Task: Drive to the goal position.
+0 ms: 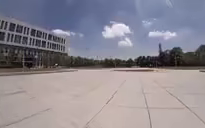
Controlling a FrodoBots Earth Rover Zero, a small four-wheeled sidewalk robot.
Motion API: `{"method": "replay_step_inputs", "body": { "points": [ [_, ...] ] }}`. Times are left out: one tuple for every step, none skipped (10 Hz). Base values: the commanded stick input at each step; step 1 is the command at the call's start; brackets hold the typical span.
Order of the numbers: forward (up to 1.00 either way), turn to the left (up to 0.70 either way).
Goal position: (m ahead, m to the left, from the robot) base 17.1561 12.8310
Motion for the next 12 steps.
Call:
{"method": "replay_step_inputs", "body": {
  "points": [
    [0.50,0.00],
    [0.50,0.00],
    [0.50,0.00],
    [0.50,0.00],
    [0.50,0.00],
    [0.50,0.00],
    [0.50,0.00],
    [0.50,0.00],
    [0.50,0.00],
    [0.50,0.00],
    [0.50,0.00],
    [0.50,0.00]
  ]
}}
